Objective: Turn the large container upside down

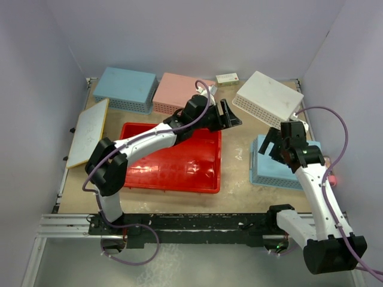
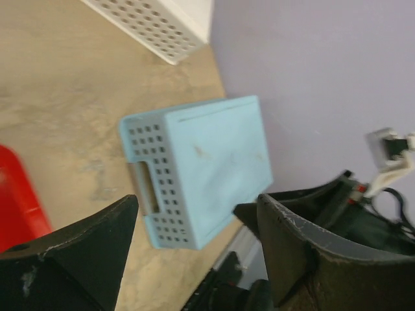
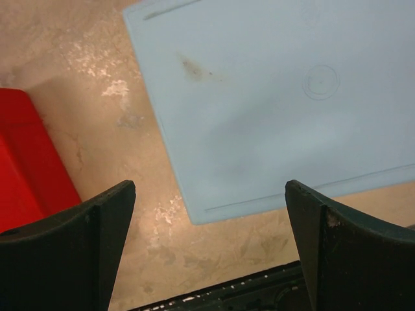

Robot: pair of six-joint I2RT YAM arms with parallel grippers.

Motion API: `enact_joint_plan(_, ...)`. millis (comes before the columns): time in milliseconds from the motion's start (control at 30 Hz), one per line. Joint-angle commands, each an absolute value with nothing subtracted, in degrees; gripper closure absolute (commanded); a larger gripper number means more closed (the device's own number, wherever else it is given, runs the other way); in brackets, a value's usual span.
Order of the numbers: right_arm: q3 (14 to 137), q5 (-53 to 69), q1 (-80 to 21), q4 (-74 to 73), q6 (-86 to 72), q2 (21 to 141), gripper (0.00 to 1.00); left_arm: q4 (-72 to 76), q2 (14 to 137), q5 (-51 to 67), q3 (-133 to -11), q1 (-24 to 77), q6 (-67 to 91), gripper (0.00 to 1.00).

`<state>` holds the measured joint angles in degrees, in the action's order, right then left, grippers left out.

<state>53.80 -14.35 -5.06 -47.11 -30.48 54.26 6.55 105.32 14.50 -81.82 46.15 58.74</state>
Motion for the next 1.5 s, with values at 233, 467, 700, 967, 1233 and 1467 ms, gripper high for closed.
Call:
enact_joint_plan(233,55.01,-10.75,-4.92,-37.63,-32.68,53.35,0.00,-22.66,104.72,-19.74,-85.80,58.45,42.84,0.29)
enact_joint_plan(467,56.07,-8.89,-4.90,-35.66,-32.49,52.46,0.00,-20.36,110.82,-20.36,-83.70,60.84,43.79,0.34)
enact_joint_plan(700,54.81,-8.00,-4.92,-35.20,-32.73,51.77,0.00,-23.85,114.74,-25.74,-84.27,61.85,43.60,0.41)
enact_joint_plan(967,54.76,-7.25,-4.92,-34.56,-32.78,52.08,0.00,-26.63,111.09,-34.50,-86.08,65.55,41.84,0.43)
enact_joint_plan(1233,54.38,-6.68,-4.93,-34.01,-32.69,52.20,0.00,-25.98,106.89,-42.14,-81.44,67.76,42.78,0.33)
enact_joint_plan(1467,54.61,-5.45,-4.92,-33.23,-32.72,52.98,0.00,-25.41,112.29,-37.25,-82.01,67.76,43.92,0.37)
